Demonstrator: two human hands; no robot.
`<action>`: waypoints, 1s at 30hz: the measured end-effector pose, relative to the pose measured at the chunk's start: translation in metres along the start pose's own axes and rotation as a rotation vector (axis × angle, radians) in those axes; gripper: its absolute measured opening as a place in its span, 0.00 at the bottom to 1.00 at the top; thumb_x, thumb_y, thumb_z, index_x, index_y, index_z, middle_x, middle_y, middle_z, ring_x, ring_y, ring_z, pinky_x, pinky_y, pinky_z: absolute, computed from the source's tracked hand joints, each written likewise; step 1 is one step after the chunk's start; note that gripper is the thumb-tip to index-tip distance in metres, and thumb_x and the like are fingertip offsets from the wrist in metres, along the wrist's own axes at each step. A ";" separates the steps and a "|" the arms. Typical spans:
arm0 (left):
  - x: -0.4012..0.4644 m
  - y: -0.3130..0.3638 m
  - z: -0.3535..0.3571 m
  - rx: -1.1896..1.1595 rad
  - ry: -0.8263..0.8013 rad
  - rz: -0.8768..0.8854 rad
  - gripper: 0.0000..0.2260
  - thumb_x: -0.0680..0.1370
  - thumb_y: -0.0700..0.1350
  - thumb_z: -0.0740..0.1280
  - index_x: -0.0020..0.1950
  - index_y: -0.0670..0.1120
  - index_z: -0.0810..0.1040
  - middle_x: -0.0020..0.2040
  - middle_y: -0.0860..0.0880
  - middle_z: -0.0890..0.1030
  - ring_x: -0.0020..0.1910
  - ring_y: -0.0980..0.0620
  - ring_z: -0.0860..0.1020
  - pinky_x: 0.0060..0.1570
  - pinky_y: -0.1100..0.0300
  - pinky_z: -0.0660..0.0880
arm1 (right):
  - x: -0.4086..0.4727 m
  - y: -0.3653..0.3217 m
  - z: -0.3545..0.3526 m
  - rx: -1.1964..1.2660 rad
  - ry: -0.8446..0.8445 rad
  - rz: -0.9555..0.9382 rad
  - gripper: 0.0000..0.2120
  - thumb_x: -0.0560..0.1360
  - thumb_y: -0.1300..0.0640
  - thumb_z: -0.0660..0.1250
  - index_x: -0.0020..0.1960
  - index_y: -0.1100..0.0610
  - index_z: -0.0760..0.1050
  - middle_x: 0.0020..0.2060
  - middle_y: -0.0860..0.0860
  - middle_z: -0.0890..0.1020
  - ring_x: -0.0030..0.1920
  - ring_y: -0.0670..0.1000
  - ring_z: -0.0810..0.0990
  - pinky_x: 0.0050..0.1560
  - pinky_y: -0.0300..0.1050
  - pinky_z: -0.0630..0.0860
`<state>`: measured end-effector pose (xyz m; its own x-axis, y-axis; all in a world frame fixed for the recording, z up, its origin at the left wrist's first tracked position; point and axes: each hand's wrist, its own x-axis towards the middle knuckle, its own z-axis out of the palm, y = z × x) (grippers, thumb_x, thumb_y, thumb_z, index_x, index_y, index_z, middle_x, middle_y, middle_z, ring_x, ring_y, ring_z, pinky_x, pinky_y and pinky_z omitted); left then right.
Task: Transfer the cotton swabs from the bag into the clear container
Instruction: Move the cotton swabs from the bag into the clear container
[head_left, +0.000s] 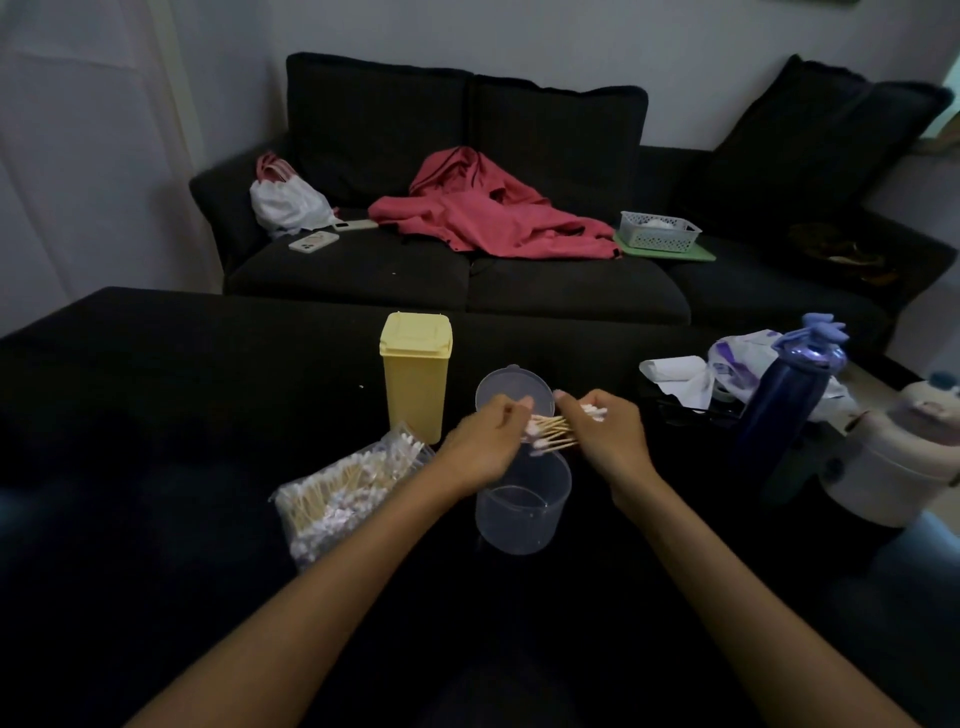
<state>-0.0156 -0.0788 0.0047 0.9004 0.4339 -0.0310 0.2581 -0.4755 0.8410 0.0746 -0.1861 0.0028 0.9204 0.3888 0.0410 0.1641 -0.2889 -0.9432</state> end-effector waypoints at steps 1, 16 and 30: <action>-0.003 -0.004 -0.007 0.049 0.011 0.021 0.13 0.82 0.52 0.55 0.61 0.46 0.71 0.58 0.44 0.77 0.56 0.46 0.76 0.59 0.50 0.73 | 0.000 0.000 -0.007 -0.060 -0.001 -0.035 0.10 0.76 0.53 0.66 0.38 0.56 0.73 0.33 0.51 0.78 0.34 0.46 0.76 0.33 0.38 0.69; 0.000 -0.042 -0.002 0.286 -0.162 -0.020 0.40 0.60 0.57 0.80 0.66 0.46 0.68 0.62 0.50 0.76 0.60 0.50 0.75 0.59 0.50 0.74 | 0.009 -0.003 0.010 -0.881 -0.475 -0.615 0.08 0.78 0.50 0.61 0.49 0.55 0.71 0.45 0.53 0.81 0.46 0.51 0.81 0.46 0.47 0.78; -0.012 -0.023 -0.014 0.514 0.163 0.280 0.36 0.63 0.61 0.76 0.67 0.53 0.69 0.61 0.53 0.76 0.59 0.54 0.73 0.57 0.59 0.66 | 0.002 -0.001 -0.005 -0.894 -0.723 -0.404 0.08 0.79 0.53 0.59 0.53 0.55 0.73 0.49 0.48 0.78 0.48 0.46 0.78 0.51 0.40 0.74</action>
<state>-0.0373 -0.0623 -0.0072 0.9039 0.3312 0.2708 0.1919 -0.8797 0.4352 0.0783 -0.1892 0.0051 0.3838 0.9052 -0.1828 0.8419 -0.4243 -0.3333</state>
